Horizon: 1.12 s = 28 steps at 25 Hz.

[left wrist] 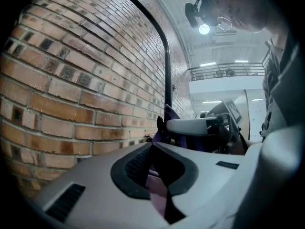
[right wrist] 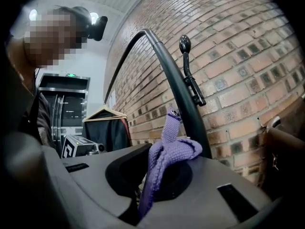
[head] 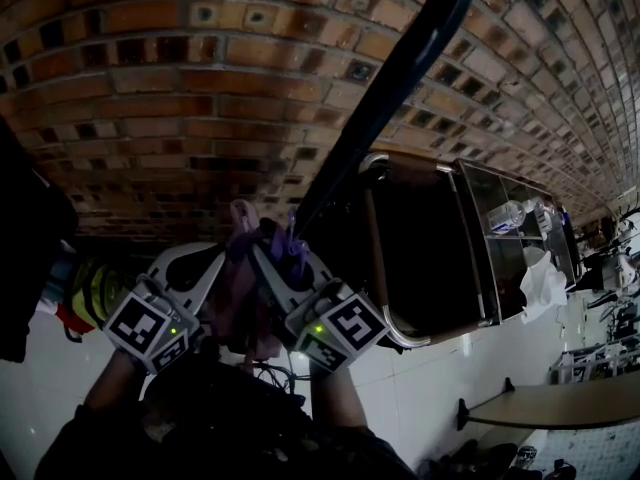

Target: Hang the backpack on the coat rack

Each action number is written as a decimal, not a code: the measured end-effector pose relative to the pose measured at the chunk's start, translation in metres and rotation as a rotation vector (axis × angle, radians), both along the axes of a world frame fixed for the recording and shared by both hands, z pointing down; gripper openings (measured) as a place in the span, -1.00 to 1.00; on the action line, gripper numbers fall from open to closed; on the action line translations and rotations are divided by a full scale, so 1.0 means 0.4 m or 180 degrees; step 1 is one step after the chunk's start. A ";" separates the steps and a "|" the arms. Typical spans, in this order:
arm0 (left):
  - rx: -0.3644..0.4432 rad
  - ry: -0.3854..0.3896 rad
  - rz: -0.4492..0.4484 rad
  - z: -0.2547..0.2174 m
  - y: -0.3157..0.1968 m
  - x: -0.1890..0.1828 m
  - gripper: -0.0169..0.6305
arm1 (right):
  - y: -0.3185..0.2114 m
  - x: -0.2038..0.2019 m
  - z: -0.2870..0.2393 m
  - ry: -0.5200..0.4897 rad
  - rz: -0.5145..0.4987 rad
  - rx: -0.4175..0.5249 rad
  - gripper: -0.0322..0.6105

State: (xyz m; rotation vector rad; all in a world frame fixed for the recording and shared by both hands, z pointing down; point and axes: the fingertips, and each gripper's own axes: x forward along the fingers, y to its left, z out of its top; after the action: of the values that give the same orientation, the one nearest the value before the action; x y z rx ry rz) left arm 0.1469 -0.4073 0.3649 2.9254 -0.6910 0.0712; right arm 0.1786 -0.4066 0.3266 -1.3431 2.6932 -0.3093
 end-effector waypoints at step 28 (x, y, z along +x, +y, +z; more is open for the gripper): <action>-0.0130 -0.0107 -0.0306 0.067 0.194 -0.023 -0.91 | 0.164 0.110 0.162 -0.0153 0.0179 0.0099 -0.60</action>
State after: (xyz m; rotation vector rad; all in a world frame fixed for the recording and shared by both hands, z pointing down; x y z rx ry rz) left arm 0.1377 -0.3297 0.3917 2.8534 -0.8240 0.1233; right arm 0.2226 -0.3410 0.3914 -1.3817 2.6051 -0.2893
